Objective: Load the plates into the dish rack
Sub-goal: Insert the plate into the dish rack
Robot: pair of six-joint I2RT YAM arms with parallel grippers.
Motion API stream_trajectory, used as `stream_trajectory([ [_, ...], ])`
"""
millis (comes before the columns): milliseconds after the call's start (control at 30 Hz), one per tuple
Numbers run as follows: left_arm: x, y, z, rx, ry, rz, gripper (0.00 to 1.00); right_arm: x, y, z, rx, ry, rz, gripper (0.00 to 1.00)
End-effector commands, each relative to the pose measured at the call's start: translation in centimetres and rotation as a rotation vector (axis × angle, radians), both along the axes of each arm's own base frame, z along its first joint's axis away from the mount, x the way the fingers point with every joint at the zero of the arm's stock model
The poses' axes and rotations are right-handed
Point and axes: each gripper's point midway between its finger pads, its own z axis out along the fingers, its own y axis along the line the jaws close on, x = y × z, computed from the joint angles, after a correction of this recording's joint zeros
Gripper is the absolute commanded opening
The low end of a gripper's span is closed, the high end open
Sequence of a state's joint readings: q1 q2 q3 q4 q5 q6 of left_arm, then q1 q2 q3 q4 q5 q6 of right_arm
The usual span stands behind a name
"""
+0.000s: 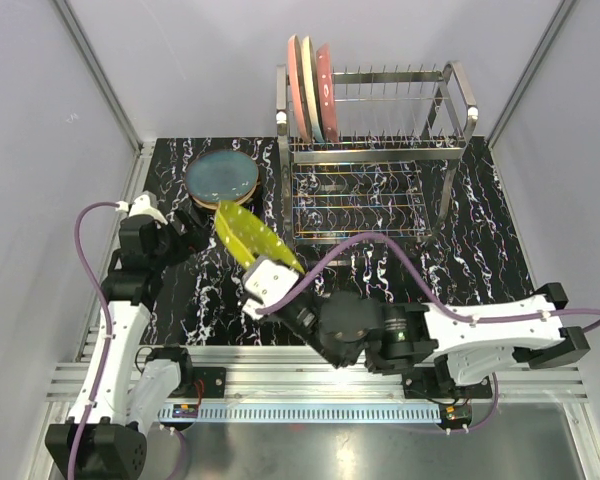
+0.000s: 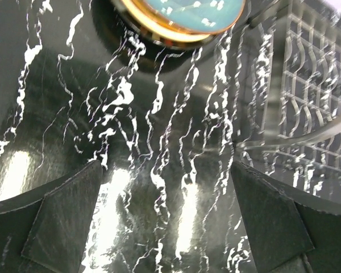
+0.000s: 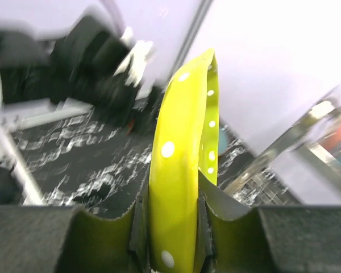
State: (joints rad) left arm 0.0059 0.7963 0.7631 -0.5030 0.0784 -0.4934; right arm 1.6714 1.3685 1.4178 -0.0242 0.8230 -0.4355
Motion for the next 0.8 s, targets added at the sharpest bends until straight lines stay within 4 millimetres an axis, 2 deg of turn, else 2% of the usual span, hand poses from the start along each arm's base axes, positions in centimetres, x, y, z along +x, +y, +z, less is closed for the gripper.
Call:
stream_trajectory([
  [0,1.6,0.1,2.1,0.037,-0.101,-0.026,0.99,2.3,-3.9,10.6,0.208,-0.118,-0.105,0.07],
  [33,1.6,0.0,2.1,0.034,-0.098,-0.030,0.99,2.8,-4.8,12.7,0.244,-0.128,-0.127,0.08],
  [100,1.7,-0.1,1.9,0.036,-0.086,-0.036,0.99,4.3,-5.6,14.4,0.262,-0.143,-0.168,0.08],
  [133,1.6,-0.1,1.7,0.042,-0.080,-0.039,0.99,4.6,-6.6,16.7,0.319,-0.141,-0.158,0.08],
  [167,1.5,-0.1,1.6,0.040,-0.077,-0.040,0.99,5.0,-7.0,17.5,0.342,-0.131,-0.150,0.08],
  [200,1.4,-0.1,1.4,0.038,-0.077,-0.041,0.99,6.5,-8.0,18.0,0.374,-0.103,-0.170,0.08],
  [233,1.4,-0.4,1.4,0.032,-0.079,-0.053,0.99,6.6,-8.8,19.9,0.432,-0.106,-0.144,0.07],
  [300,1.2,-0.3,1.4,0.032,-0.082,-0.051,0.99,7.7,-10.0,21.3,0.472,-0.117,-0.159,0.06],
  [333,1.2,-0.2,1.4,0.035,-0.082,-0.046,0.99,8.6,-11.3,22.7,0.501,-0.136,-0.191,0.06],
  [400,1.2,-0.1,1.6,0.038,-0.088,-0.039,0.99,9.5,-11.4,23.2,0.474,-0.168,-0.229,0.06],
  [433,1.2,-0.2,1.5,0.036,-0.085,-0.043,0.99,10.0,-12.3,24.2,0.493,-0.181,-0.260,0.06],
  [533,1.2,-0.2,1.5,0.034,-0.085,-0.045,0.99,11.1,-13.2,25.5,0.500,-0.209,-0.311,0.07],
  [567,1.2,-0.2,1.3,0.032,-0.082,-0.044,0.99,12.3,-14.1,25.7,0.502,-0.217,-0.353,0.07],
  [633,1.2,-0.4,1.3,0.027,-0.080,-0.050,0.99,13.6,-14.5,25.6,0.503,-0.201,-0.364,0.08],
  [667,1.2,-0.4,1.0,0.026,-0.071,-0.052,0.99,15.1,-15.7,25.6,0.507,-0.208,-0.407,0.08],
  [767,1.2,-0.5,0.8,0.023,-0.066,-0.054,0.99,16.9,-16.0,25.1,0.522,-0.178,-0.410,0.08],
])
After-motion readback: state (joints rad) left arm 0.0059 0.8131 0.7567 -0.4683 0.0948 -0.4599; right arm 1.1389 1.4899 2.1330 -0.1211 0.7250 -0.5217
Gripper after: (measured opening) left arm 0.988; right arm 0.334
